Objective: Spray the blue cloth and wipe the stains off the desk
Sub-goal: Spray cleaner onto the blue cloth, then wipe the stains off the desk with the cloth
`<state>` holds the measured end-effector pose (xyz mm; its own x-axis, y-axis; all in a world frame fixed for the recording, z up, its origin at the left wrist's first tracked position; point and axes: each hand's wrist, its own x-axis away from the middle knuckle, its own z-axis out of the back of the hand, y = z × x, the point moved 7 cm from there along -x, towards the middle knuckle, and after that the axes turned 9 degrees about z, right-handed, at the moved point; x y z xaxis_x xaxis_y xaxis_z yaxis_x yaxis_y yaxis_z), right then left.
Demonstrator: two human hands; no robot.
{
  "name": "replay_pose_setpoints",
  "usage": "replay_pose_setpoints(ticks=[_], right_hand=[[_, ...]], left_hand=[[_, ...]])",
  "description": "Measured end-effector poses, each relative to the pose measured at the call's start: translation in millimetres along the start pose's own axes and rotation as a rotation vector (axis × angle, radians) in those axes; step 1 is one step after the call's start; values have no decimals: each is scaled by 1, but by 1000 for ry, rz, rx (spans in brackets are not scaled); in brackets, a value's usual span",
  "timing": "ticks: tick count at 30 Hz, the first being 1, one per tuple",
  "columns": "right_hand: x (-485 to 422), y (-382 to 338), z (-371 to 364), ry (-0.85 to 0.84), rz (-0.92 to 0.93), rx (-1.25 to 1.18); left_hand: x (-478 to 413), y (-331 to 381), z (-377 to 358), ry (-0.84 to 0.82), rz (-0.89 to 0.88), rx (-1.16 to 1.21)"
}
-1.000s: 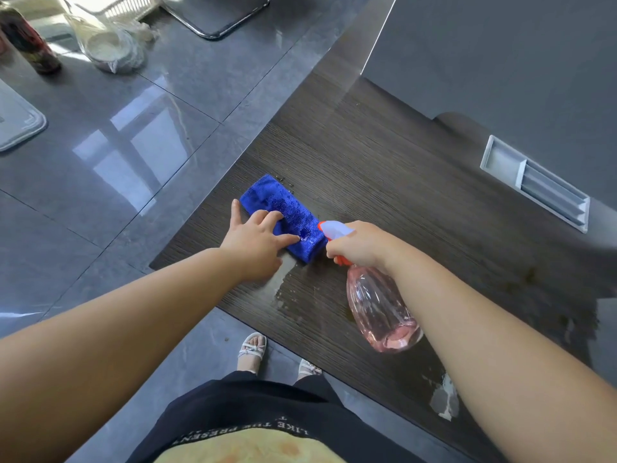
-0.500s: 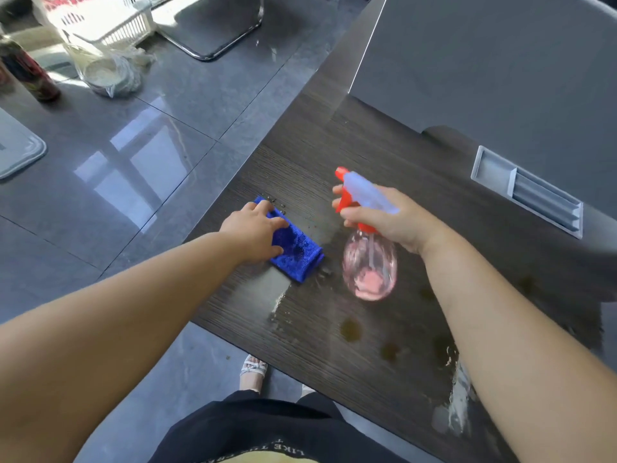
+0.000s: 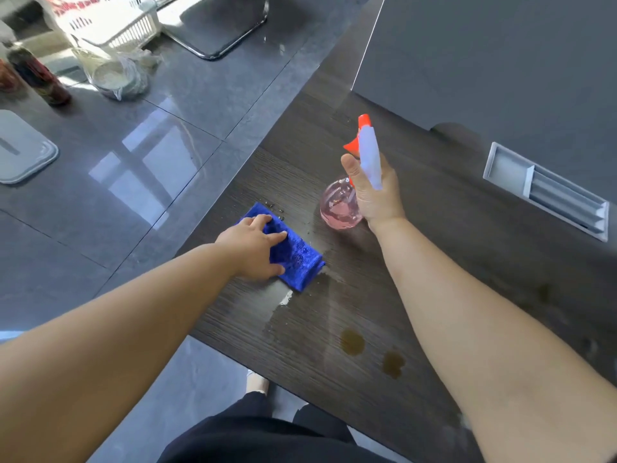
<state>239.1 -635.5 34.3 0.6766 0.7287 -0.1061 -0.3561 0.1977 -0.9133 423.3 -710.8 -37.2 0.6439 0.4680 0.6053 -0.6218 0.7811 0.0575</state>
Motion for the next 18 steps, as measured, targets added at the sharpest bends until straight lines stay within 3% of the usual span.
replay_pose_setpoints(ticks=[2,7,15,18], right_hand=[[-1,11,-6,-70,1,59],[18,49,-2,37,-145,127],[-19,47,-8,-8,-47,155],[-43,54,-16,-40,-101,148]], left_hand=[[1,0,1,5,3,16],[0,2,4,-8,5,10],[2,0,-4,-6,5,43],[4,1,-8,3,-10,36]])
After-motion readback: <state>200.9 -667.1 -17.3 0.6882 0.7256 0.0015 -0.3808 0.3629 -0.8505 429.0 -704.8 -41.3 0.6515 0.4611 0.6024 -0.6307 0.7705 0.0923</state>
